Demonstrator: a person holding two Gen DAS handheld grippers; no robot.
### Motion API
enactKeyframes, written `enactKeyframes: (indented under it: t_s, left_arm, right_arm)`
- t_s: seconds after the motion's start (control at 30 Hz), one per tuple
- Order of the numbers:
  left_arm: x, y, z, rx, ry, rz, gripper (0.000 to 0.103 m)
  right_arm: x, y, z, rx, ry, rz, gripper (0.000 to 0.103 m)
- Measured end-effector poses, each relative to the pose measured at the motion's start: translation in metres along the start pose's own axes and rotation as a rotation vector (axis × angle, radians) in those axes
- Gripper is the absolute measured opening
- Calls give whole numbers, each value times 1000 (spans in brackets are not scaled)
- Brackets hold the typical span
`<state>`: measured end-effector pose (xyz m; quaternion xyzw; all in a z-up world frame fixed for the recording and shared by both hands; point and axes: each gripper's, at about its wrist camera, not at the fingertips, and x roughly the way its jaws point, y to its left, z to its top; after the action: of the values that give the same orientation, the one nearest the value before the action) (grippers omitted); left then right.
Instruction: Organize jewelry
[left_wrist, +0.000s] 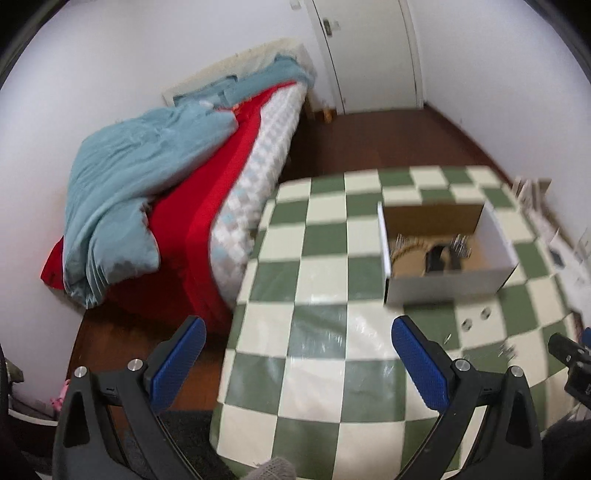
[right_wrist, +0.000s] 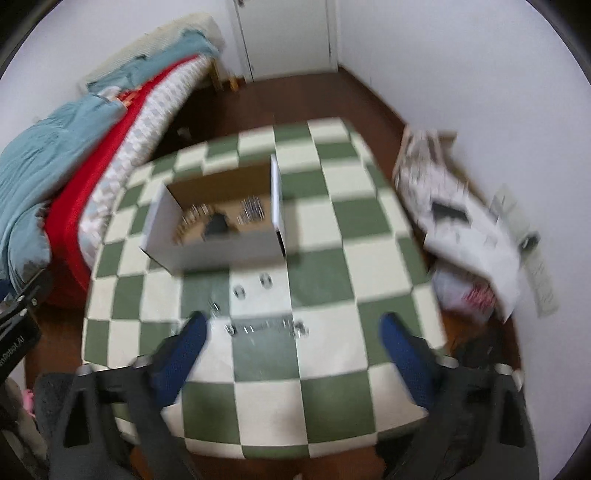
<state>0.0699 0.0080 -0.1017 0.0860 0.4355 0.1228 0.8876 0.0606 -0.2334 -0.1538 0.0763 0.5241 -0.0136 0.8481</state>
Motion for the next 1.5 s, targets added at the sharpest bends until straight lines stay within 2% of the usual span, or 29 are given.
enactKeyframes:
  t_s: [0.13,0.33,0.43,0.47,0.53,0.57,0.6,0.67,0.8,0.93,1.13,1.33,1.4,1.5]
  left_arm:
    - [26,-11,-13,25,60,32,103]
    - [51,-20,-21,32,123,35,103]
    - [56,-26,-22,43,133,30,103]
    - [57,-27,-22,46,137,28,103]
    - [60,-31,-23,50,146,21,103]
    - [61,-32,-23,52,151,18,103]
    - [61,-34,-23,56,154,15,103]
    - [62,-37,-23,62,159,7,103]
    - [63,-43,-23,59,169,-12,103]
    - [69,-54,-22,49,195,-75,103]
    - [81,-81,-15,72,206,-163,102]
    - [93,-113,-15,119,233,-230,101]
    - [95,-121,-16,129,237,-248,91]
    - [95,-129,-17,142,237,-259,88]
  right_arm:
    - [54,-14,-17,45,65,33,69]
    - [97,-10,-27,33,65,33,69]
    - [108,3,-28,-40,37,-21,69]
    - [109,8,-27,-65,32,-33,65]
    - [110,16,-29,-118,14,-77,42]
    - [109,19,-30,-142,6,-64,17]
    - [109,20,-32,-158,8,-74,3]
    - [108,13,-36,-143,8,-88,2]
    - [94,-26,-31,1,2,-49,2]
    - [72,-55,-18,85,-29,-23,2]
    - [51,-68,-2,123,-76,-12,2]
    - [49,-71,-2,123,-67,-18,2]
    - [52,-72,-2,128,-60,-20,2]
    - [55,-73,-3,130,-54,-23,2]
